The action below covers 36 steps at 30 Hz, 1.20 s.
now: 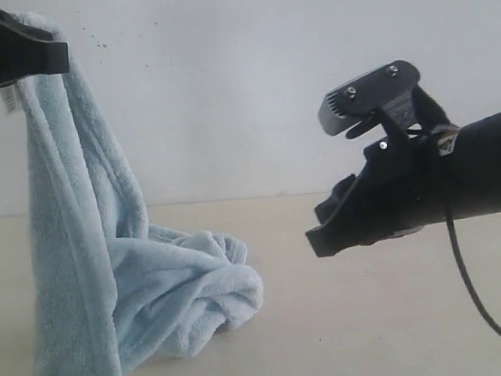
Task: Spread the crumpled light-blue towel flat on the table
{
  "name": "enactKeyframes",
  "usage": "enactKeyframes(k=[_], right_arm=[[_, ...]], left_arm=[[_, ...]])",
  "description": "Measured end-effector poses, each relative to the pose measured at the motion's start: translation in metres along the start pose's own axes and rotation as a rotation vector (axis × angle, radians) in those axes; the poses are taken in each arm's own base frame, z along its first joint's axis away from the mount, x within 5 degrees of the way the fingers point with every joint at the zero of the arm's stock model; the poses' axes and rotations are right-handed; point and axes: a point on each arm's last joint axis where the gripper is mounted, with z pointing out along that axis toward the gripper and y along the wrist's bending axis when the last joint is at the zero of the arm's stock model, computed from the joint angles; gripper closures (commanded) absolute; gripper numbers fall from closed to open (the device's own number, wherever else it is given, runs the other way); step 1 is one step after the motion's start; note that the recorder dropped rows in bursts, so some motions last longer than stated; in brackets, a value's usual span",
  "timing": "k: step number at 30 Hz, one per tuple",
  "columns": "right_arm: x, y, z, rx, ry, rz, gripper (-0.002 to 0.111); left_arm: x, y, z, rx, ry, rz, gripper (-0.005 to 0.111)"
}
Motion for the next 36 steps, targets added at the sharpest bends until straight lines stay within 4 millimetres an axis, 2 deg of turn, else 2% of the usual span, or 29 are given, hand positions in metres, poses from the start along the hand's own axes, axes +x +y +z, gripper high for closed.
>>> enactKeyframes(k=[5, 9, 12, 18, 22, 27, 31, 36], right_arm=[[-0.005, 0.021, 0.001, -0.069, -0.031, -0.052, 0.065], [-0.007, 0.022, 0.004, -0.052, -0.065, -0.064, 0.065], [-0.009, 0.02, 0.013, -0.035, -0.08, -0.062, 0.065], [-0.018, 0.019, 0.047, -0.043, -0.043, -0.059, 0.065], [-0.026, 0.021, 0.067, -0.063, -0.018, -0.063, 0.065], [-0.034, 0.037, 0.086, -0.103, -0.009, -0.087, 0.065], [-0.02, 0.045, 0.108, -0.124, 0.052, -0.102, 0.065], [-0.01, 0.046, 0.128, -0.133, 0.093, -0.157, 0.065]], left_arm=[[0.003, 0.0, 0.0, -0.002, 0.023, -0.027, 0.103], [0.003, 0.001, -0.004, -0.013, 0.044, -0.034, 0.103], [-0.002, 0.003, -0.015, -0.023, 0.035, -0.031, 0.103], [-0.024, 0.008, -0.057, -0.038, -0.064, -0.024, 0.103], [-0.035, 0.013, -0.101, -0.071, -0.114, -0.003, 0.103], [-0.033, 0.022, -0.139, -0.144, -0.07, 0.052, 0.103], [-0.02, 0.027, -0.14, -0.192, 0.079, 0.068, 0.103], [-0.011, 0.033, -0.141, -0.258, 0.168, 0.129, 0.103]])
